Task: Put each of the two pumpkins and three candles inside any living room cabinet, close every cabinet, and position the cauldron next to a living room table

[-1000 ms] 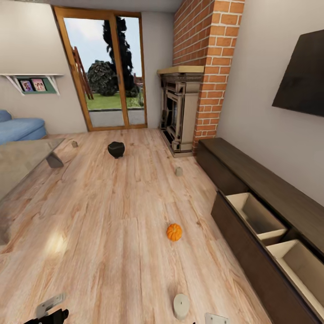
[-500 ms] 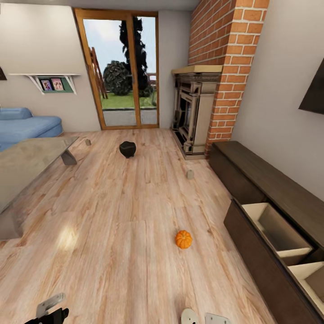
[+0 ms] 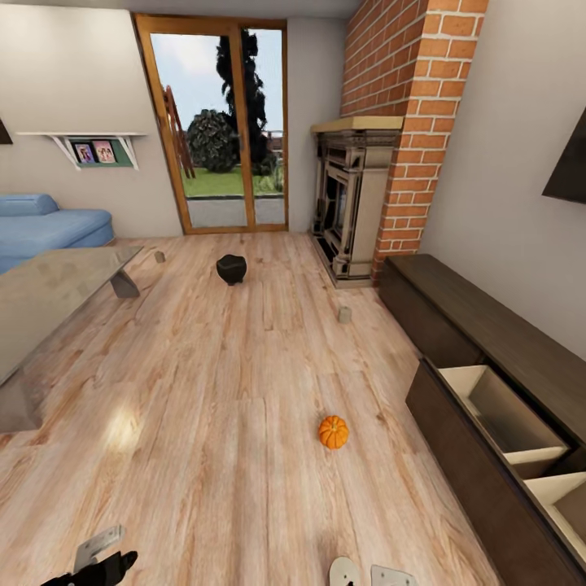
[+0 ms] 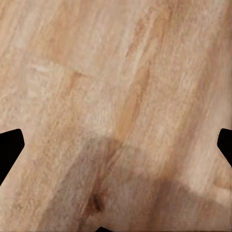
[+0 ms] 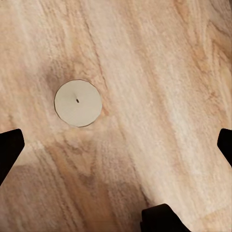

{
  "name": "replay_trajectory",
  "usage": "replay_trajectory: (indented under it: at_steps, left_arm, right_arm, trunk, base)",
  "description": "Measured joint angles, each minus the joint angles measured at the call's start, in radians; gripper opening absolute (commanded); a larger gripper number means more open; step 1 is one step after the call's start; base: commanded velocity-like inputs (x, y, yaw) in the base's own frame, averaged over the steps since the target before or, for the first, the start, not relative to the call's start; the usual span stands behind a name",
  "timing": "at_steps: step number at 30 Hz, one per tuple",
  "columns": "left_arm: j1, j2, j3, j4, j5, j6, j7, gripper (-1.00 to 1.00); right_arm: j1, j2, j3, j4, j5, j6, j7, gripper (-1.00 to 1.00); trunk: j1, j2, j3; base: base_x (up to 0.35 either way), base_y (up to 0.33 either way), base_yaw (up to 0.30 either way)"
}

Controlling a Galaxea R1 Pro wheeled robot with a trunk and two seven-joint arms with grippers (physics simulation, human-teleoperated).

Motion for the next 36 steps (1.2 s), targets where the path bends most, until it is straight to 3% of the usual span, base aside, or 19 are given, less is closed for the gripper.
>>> replay_trajectory:
  at_steps: [4, 7, 11, 14, 21, 27, 31, 36]
  left_arm:
    - [0.0, 0.006, 0.009, -0.031, 0.004, 0.087, -0.009, 1.0]
    - [-0.001, 0.006, 0.012, -0.167, 0.007, 0.221, -0.011, 1.0]
    - [-0.001, 0.007, 0.017, -0.284, 0.007, 0.313, -0.011, 1.0]
    - [-0.002, 0.009, 0.044, -0.387, 0.006, 0.4, -0.009, 1.0]
    - [-0.002, 0.01, 0.097, -0.587, 0.003, 0.579, -0.007, 1.0]
    - [-0.002, 0.014, 0.136, -0.631, -0.006, 0.627, -0.006, 1.0]
    - [-0.002, 0.053, 0.142, -0.64, -0.005, 0.655, -0.007, 1.0]
    - [-0.002, 0.079, 0.144, -0.646, -0.005, 0.702, -0.008, 1.0]
  right_arm:
    - [0.0, 0.0, -0.001, -0.006, 0.0, 0.0, 0.003, 1.0]
    - [-0.009, 0.0, -0.003, -0.009, 0.0, 0.002, 0.004, 1.0]
    - [-0.048, 0.001, -0.003, -0.009, -0.004, 0.008, 0.004, 1.0]
    - [-0.095, 0.001, -0.003, -0.009, -0.01, 0.012, 0.004, 1.0]
    - [-0.126, 0.002, -0.003, -0.009, -0.015, 0.057, 0.004, 1.0]
    - [-0.128, 0.0, -0.007, -0.009, -0.015, 0.091, 0.003, 1.0]
    - [-0.128, 0.002, -0.004, -0.01, -0.015, 0.093, 0.001, 1.0]
    - [-0.127, 0.008, -0.003, -0.01, -0.016, 0.091, 0.001, 1.0]
  trunk:
    - [0.0, 0.0, 0.0]
    - [0.004, -0.007, -0.003]
    - [0.019, -0.035, -0.016]
    - [0.031, -0.056, -0.025]
    - [0.057, -0.105, -0.047]
    - [0.081, -0.147, -0.066]
    - [0.096, -0.175, -0.078]
    - [0.115, -0.21, -0.094]
  base:
    - [0.0, 0.0, 0.0]
    - [0.0, 0.0, 0.0]
    - [0.0, 0.0, 0.0]
    - [0.0, 0.0, 0.0]
    - [0.0, 0.0, 0.0]
    - [0.0, 0.0, 0.0]
    - [0.0, 0.0, 0.0]
    - [0.0, 0.0, 0.0]
